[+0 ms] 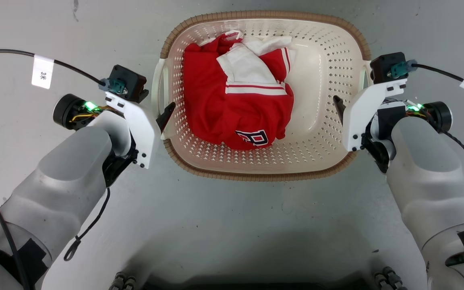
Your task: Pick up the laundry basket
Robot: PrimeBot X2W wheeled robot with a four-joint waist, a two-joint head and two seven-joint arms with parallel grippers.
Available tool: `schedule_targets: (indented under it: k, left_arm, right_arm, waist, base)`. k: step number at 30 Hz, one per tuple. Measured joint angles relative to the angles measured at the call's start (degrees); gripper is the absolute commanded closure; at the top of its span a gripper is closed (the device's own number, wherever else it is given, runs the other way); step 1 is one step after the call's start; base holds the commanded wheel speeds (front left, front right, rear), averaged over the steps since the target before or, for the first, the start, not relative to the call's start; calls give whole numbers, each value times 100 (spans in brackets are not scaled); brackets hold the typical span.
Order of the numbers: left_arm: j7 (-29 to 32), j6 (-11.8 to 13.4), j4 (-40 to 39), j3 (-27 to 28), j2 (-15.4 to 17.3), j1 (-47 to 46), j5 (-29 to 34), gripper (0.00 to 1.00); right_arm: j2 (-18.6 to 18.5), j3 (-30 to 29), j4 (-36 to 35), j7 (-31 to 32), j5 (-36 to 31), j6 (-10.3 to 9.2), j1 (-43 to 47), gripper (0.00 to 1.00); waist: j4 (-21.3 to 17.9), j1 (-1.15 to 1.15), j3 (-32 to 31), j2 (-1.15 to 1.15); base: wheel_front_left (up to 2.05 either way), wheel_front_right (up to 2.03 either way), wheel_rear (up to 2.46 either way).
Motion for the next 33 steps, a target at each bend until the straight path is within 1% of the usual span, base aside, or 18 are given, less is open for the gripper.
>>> schedule_targets:
  k: [5,14,15,16,17,21,26,30,33]
  left_arm:
    - [92,0,57,-259,-5,-102,-229,0]
    - [18,0,151,-468,-49,-167,-393,0]
    - [18,0,146,-480,-52,-168,-394,82]
    - [18,0,129,-492,-51,-168,-398,100]
    - [36,-2,94,-504,-55,-168,-434,100]
    - [41,1,9,-519,-35,-172,-568,100]
    - [99,10,-82,-539,-7,-135,-573,100]
    - [357,11,-248,-541,65,-51,-570,100]
    - [614,16,-435,-542,147,72,-508,100]
  right_arm:
    - [1,34,103,3,11,1,-52,0]
    - [0,156,230,-38,177,0,-71,0]
    - [0,182,241,-31,180,0,-71,0]
    - [1,207,247,-21,197,1,-71,51]
    - [1,226,255,-13,219,1,-71,100]
    - [33,252,287,-33,236,-4,-78,100]
    - [23,213,333,-57,33,-1,-82,100]
    - [26,234,350,27,-40,-1,-81,100]
    - [24,386,367,304,-69,-1,-65,100]
  waist:
    - [-8,0,15,0]
    - [7,0,5,0]
    - [10,0,4,0]
    - [14,0,5,0]
    - [18,0,4,0]
    - [21,-1,0,0]
    - [15,0,-75,0]
    - [5,0,-219,0]
    - [-8,0,-388,0]
  base:
    - [0,0,0]
    - [0,0,0]
    - [0,0,0]
    - [0,0,0]
    - [0,0,0]
    - [0,0,0]
    - [0,0,0]
    - [0,0,0]
    - [0,0,0]
